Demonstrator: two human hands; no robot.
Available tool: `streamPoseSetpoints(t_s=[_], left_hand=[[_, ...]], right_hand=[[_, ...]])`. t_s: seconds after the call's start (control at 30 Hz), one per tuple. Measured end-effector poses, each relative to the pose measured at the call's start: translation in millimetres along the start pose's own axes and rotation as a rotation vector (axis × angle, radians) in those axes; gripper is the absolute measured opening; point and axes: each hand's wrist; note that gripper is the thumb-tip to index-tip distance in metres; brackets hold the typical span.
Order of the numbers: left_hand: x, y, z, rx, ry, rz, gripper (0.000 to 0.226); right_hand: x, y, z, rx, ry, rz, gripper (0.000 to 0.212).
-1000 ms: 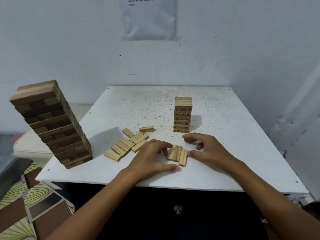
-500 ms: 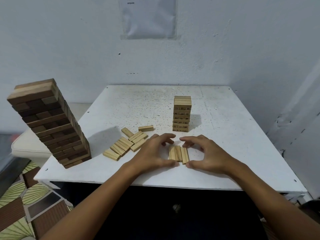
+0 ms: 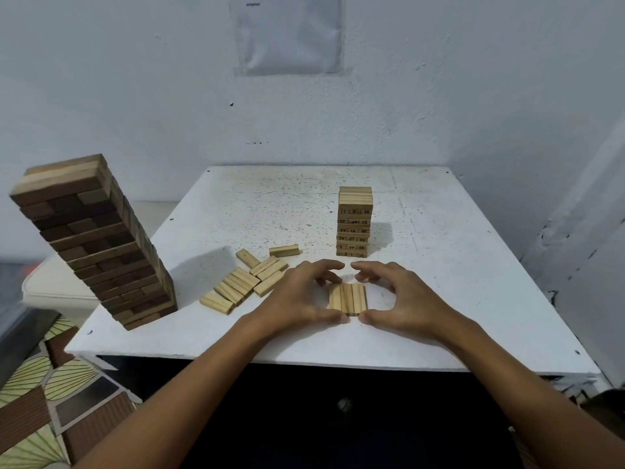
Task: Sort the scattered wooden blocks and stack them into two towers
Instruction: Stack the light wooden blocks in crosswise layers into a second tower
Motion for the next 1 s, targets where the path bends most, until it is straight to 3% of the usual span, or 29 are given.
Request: streamPoseSetpoints(t_s=[0.47, 0.73, 1.0], left_hand=[[6, -9, 6, 0.017, 0.013, -0.035, 0.073], [37, -67, 45, 0.116, 0.156, -0.032, 0.067], [45, -96, 109, 0.104, 0.142, -0.007, 0.062]], right_hand=[[-10, 8, 4, 0.019, -0.061, 0.023, 0.078], [-55, -45, 35, 0.133, -0.221, -0.016, 0.076], [-62, -87, 91, 0.147, -0.195, 0.011, 0.07]])
Point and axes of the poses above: each hand's wrist, its own z-axis towards the middle knuckle, its own y-axis out of the palm, x = y × z, and after that the axes turned 8 degrees about z, right-handed
